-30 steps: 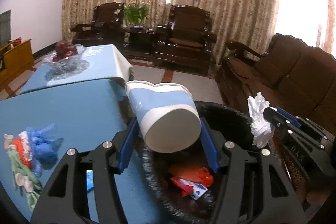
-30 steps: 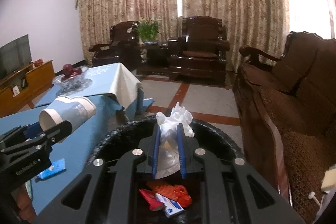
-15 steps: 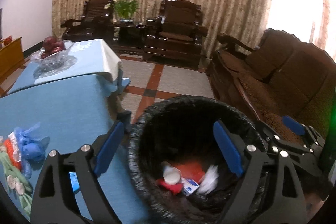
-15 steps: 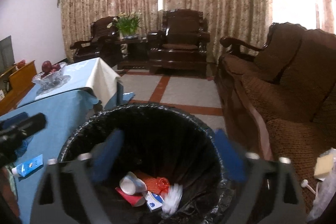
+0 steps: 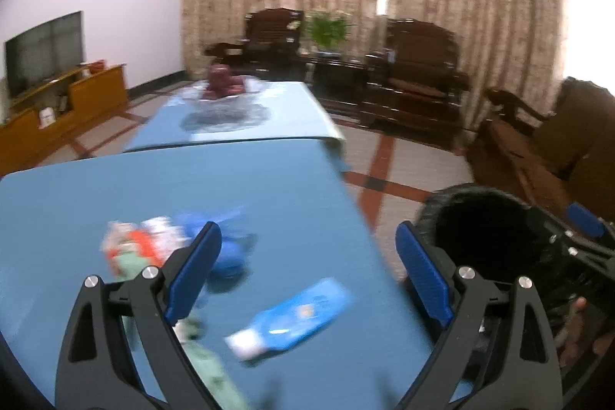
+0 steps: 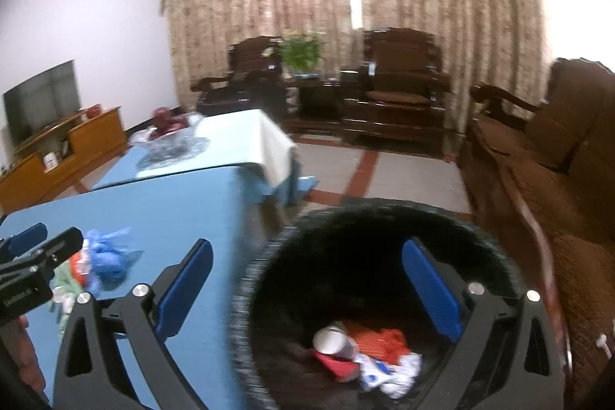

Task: Collect trash
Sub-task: 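Return both tools to the table toward the green glove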

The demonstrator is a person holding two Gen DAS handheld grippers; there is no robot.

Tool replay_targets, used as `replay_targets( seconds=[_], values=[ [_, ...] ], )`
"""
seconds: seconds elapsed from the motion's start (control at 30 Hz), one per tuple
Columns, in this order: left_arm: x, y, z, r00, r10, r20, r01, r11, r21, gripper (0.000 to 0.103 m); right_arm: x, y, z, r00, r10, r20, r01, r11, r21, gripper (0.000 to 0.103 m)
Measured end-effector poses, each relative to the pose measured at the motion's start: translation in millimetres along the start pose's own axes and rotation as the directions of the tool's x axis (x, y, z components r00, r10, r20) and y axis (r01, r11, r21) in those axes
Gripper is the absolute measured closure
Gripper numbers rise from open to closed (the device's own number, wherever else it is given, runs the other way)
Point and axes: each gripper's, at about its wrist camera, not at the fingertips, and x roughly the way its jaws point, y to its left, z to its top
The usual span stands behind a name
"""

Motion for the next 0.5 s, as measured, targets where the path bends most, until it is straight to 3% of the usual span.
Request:
replay_targets(
  seconds=[0.23, 0.5],
  values=[
    [-23.2, 68.5, -24.2, 0.988, 0.149, -0.026, -0.15, 0.988, -0.037, 0.014, 1.3, 64.2, -5.6, 0.993, 0.117, 0.006, -0.117, 0.991, -0.067, 0.006],
    [-28.2, 101.7, -53.6, 0.98, 0.18, -0.086, -0.187, 0.98, -0.071, 0.014, 10.5, 108.5, -22.5, 0.979, 0.202, -0.011, -0.202, 0.973, -0.109, 0.006]
  ],
)
